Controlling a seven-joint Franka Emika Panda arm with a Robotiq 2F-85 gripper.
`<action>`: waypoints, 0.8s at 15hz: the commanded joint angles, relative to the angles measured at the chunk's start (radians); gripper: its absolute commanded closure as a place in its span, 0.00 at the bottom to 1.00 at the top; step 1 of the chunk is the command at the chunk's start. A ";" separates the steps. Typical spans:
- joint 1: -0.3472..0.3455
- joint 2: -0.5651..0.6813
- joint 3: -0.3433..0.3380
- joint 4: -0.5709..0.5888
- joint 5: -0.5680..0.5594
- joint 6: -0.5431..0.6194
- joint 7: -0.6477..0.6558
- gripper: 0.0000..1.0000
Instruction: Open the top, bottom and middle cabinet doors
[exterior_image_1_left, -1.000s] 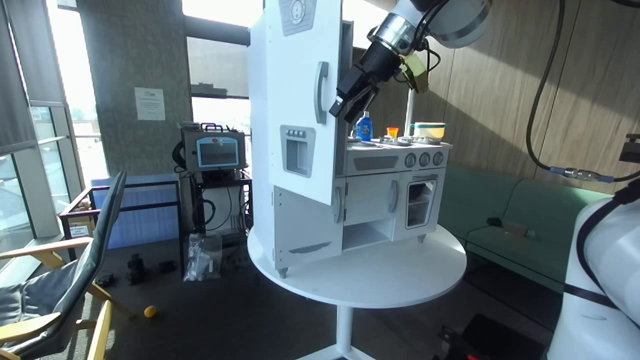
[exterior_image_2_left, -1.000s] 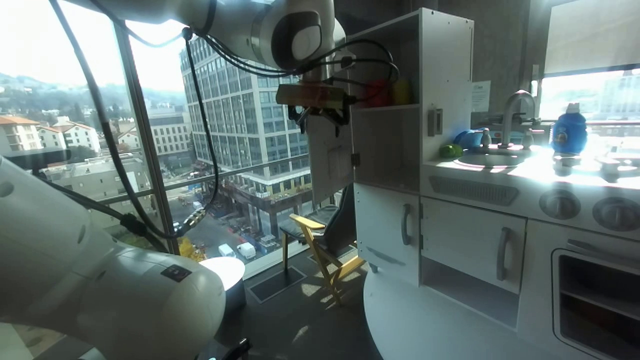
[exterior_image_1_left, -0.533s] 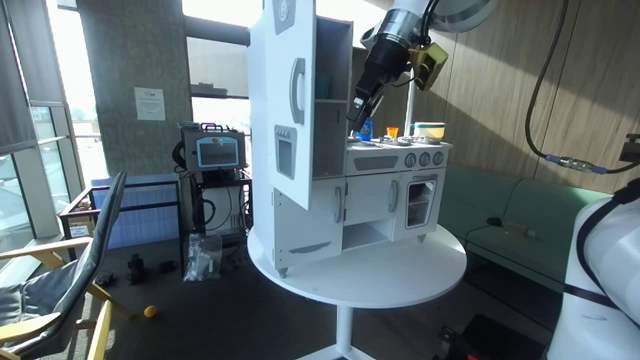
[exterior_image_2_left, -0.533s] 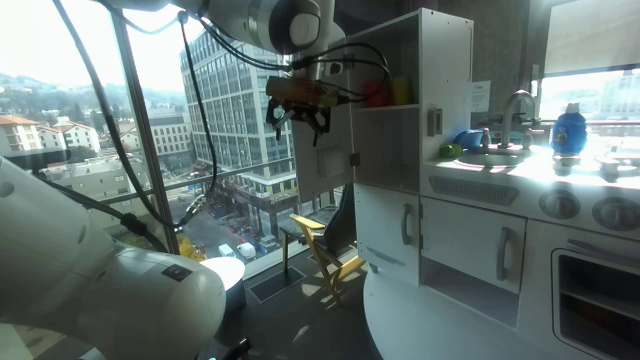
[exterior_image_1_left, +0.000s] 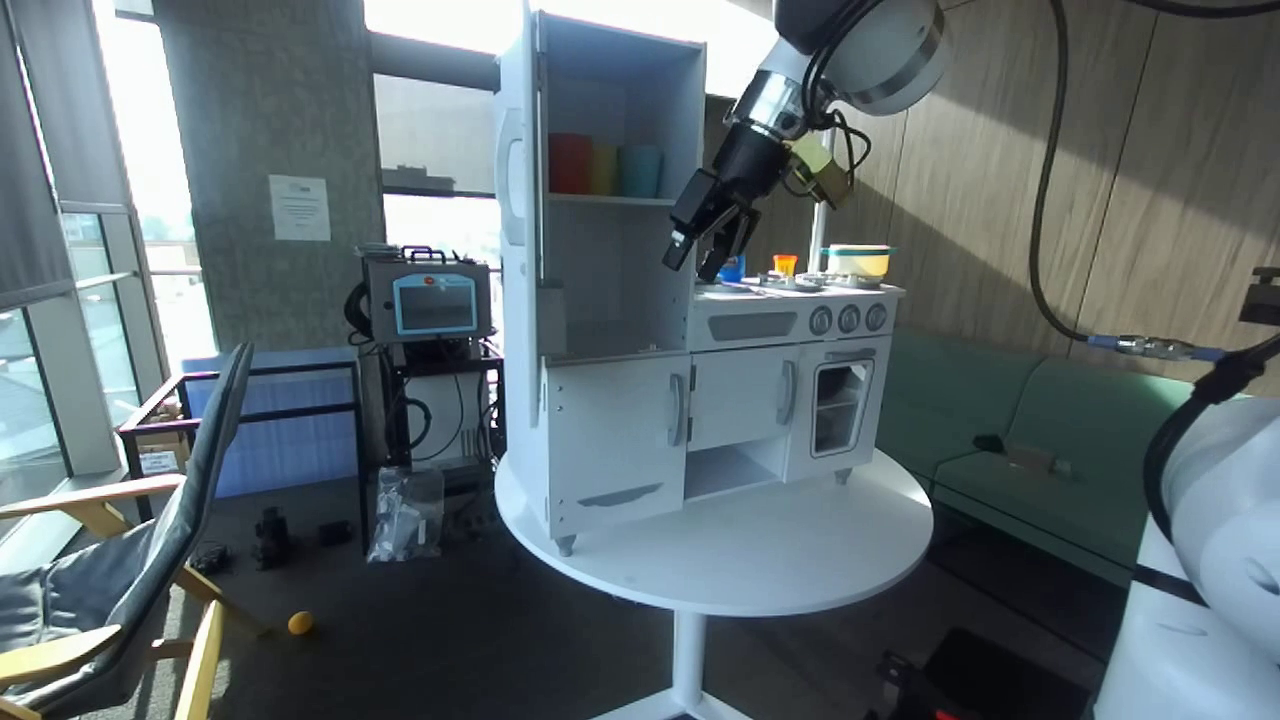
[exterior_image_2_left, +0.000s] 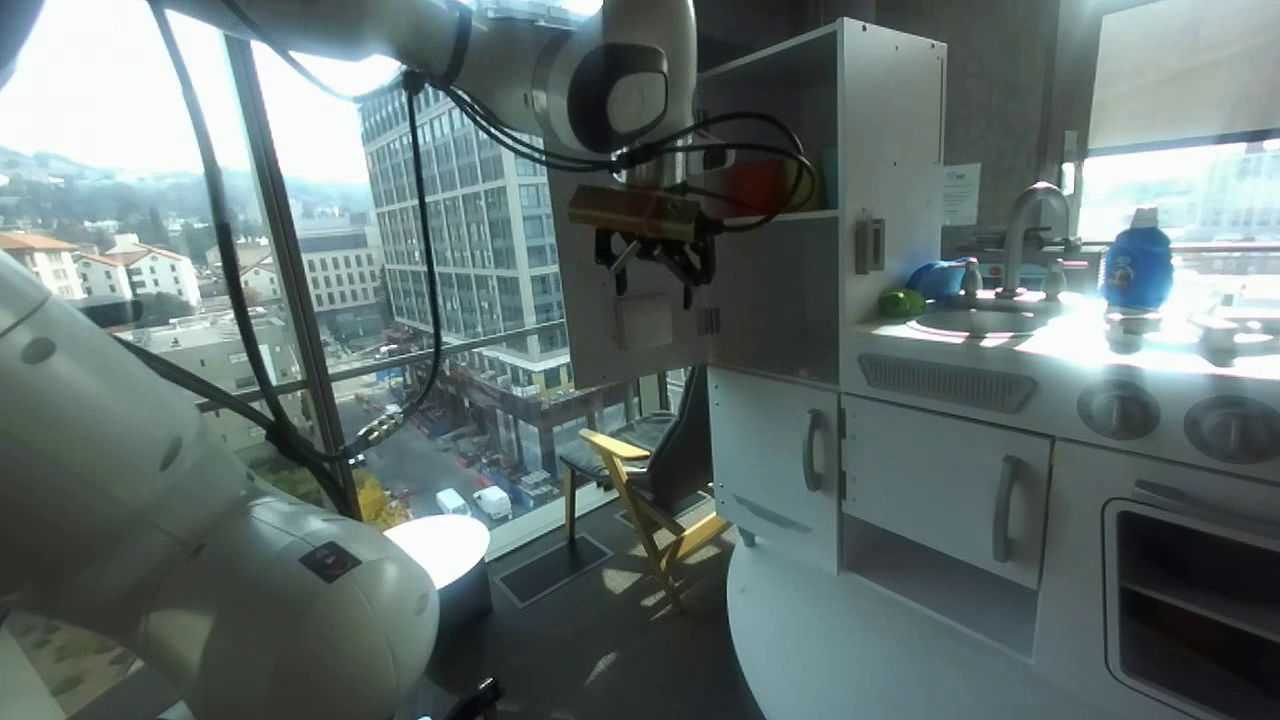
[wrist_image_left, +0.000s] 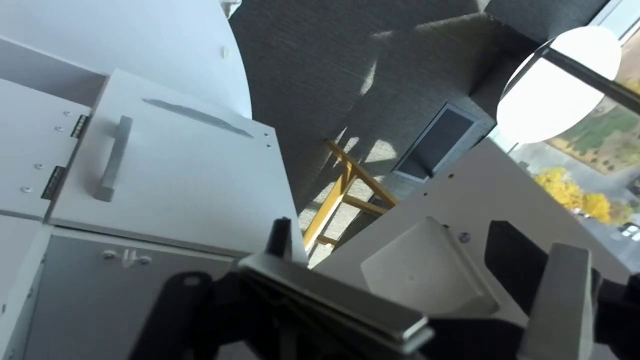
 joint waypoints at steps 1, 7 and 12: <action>-0.067 0.155 0.048 -0.020 -0.062 0.269 0.080 0.00; -0.208 0.301 0.081 -0.064 -0.353 0.508 0.333 0.00; -0.226 0.328 0.062 -0.067 -0.423 0.482 0.344 0.00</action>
